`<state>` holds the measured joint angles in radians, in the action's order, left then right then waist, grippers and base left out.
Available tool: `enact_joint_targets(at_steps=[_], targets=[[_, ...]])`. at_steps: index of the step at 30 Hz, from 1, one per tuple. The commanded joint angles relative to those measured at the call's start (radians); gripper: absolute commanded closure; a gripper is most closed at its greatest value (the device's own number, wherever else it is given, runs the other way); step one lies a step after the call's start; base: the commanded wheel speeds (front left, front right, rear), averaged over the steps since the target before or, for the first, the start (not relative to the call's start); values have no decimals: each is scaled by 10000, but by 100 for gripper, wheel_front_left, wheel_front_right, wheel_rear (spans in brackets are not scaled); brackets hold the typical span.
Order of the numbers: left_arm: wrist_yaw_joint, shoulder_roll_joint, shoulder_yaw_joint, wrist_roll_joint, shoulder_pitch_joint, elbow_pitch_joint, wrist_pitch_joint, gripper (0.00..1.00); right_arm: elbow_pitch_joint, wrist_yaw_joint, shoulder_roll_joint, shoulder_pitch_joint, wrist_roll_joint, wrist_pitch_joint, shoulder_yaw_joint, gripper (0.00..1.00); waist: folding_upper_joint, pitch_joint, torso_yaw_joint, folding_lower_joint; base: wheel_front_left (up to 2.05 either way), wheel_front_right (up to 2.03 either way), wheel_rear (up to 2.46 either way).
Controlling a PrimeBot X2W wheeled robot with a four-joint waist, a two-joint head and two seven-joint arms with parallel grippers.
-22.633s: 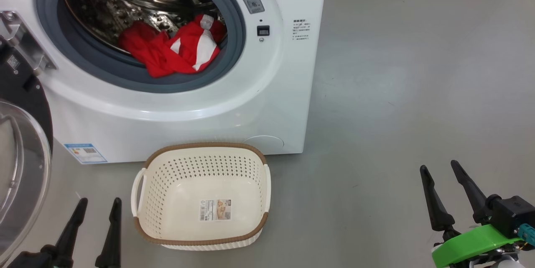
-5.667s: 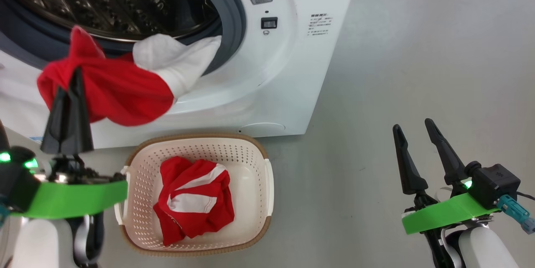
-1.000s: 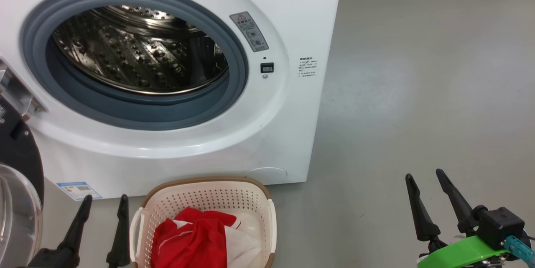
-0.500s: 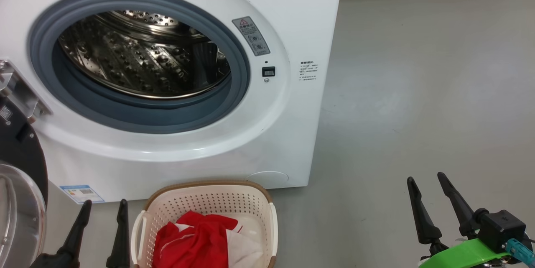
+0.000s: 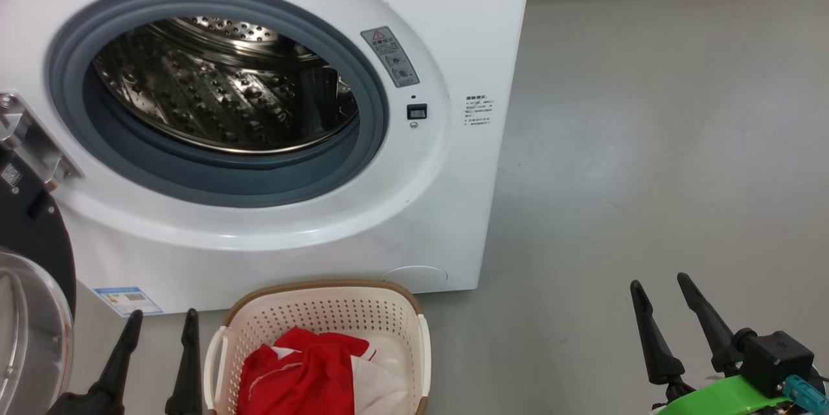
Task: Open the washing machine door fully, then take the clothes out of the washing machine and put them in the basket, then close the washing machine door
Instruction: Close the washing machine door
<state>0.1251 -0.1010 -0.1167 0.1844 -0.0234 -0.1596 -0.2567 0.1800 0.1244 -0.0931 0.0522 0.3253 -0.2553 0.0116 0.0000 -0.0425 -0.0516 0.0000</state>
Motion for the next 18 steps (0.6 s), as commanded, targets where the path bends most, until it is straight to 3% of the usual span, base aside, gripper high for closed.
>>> enact_joint_targets(at_steps=[1, 18], targets=[[56, -99, -291, -54, 42, 266, -51, 0, -264, 63, -193, -32, 121, -65, 200, 0, 0, 11, -6, 0, -59, 59, 0], [56, -105, -338, -68, 8, 374, -51, 0, -300, 63, -200, -18, 125, -65, 174, 0, 0, -61, 50, 0, -110, 110, 0]])
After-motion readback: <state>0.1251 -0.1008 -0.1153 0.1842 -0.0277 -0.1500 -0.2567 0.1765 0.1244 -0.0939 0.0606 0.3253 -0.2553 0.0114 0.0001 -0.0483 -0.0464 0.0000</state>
